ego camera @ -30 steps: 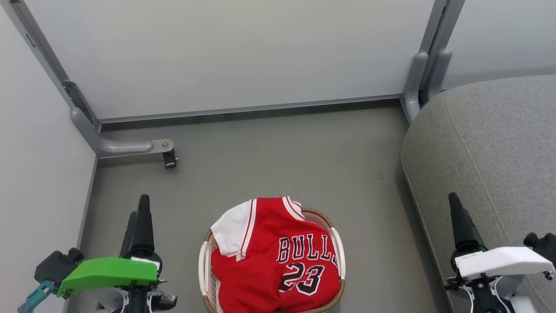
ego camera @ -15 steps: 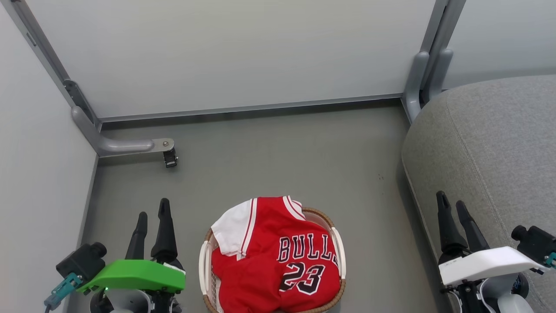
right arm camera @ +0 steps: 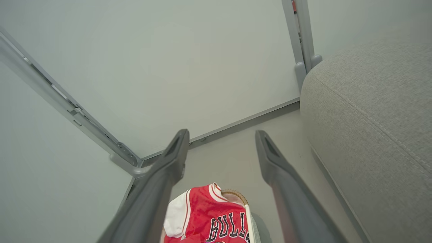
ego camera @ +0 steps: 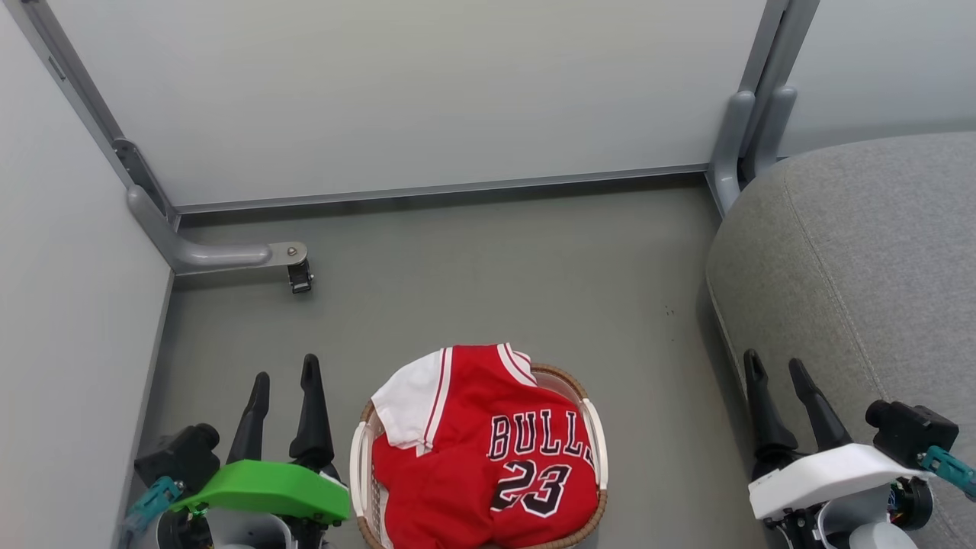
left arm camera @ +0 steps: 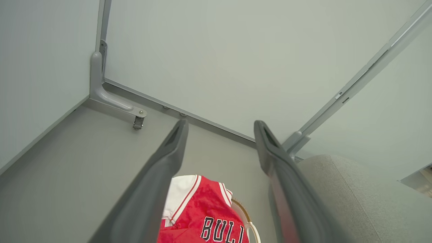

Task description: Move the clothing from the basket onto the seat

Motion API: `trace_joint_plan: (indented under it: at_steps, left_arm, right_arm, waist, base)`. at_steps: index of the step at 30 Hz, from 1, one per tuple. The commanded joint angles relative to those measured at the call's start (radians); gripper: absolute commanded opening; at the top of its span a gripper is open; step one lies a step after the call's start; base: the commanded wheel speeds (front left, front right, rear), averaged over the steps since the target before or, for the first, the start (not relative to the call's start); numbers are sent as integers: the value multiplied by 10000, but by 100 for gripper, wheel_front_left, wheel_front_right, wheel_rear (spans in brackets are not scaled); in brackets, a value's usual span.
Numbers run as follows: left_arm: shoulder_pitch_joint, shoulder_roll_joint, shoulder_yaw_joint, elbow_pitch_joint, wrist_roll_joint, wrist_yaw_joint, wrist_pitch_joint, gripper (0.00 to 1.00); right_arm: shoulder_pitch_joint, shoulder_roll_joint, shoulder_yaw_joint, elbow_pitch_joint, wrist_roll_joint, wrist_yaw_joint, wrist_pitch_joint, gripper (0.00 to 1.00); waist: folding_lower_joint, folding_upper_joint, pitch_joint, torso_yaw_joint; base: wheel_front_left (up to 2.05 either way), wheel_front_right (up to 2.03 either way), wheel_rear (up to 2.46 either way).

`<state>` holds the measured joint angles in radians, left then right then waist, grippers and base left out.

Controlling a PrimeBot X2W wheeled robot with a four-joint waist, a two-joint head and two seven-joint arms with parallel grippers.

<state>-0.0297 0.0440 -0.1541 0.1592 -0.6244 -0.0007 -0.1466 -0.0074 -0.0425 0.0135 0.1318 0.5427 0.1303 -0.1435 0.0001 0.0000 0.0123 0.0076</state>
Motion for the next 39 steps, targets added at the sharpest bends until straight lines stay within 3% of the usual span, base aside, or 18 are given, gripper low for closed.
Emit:
trace_joint_plan:
  at_steps: [1,39]
  left_arm:
    - [74,66,-38,-66,242,41,-107,100]
    - [290,86,-524,1000,2625,266,-933,100]
  right_arm:
    - [56,-66,31,-32,-324,4,-132,100]
    - [247,-96,73,339,-3654,5,-978,100]
  waist:
    - [-1,0,-4,5]
    - [-1,0,-46,105]
  base:
    - [0,0,0]
    - [0,0,0]
